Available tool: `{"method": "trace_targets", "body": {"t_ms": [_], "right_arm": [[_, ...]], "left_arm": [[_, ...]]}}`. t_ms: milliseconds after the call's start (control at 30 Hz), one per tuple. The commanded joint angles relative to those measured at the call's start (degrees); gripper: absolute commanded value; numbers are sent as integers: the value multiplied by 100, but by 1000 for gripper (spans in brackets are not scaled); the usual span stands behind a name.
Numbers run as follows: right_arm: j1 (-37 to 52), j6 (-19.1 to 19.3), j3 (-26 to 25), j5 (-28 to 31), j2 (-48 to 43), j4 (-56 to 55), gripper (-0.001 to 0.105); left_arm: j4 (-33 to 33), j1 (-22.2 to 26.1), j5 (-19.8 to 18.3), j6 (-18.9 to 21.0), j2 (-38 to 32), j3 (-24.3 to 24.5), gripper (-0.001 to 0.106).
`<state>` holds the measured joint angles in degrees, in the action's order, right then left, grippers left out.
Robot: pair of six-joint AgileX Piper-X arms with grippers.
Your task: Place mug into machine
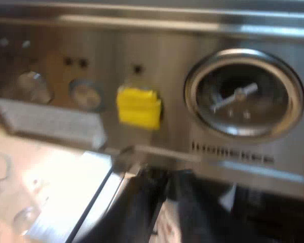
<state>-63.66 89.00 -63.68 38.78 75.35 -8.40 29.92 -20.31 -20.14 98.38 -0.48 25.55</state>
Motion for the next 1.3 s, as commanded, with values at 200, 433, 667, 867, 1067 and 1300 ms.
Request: {"method": "trace_targets", "body": {"t_ms": [200,433,667,867,1067,1300], "right_arm": [[-2,-49,-48,-437,-795,-1003,74],[160,727,-48,-631,-1496,-1566,74],[1451,611,-48,-1391,-2164,-2387,74],[3137,783,-48,-2184,-2751,-3003,74],[4901,1103,-48,-3274,-3054,-3397,74],[6880,1712,257,-4143,-3484,-3425,74]], "left_arm": [[-75,-16,-2,67,-101,-33,81],[254,-16,1054,493,594,706,81],[-391,-16,1002,1226,1695,1345,81],[-455,296,1136,1099,2299,1585,81],[-447,1216,1079,843,2535,1609,81],[-171,2020,941,290,2443,1832,81]]}}
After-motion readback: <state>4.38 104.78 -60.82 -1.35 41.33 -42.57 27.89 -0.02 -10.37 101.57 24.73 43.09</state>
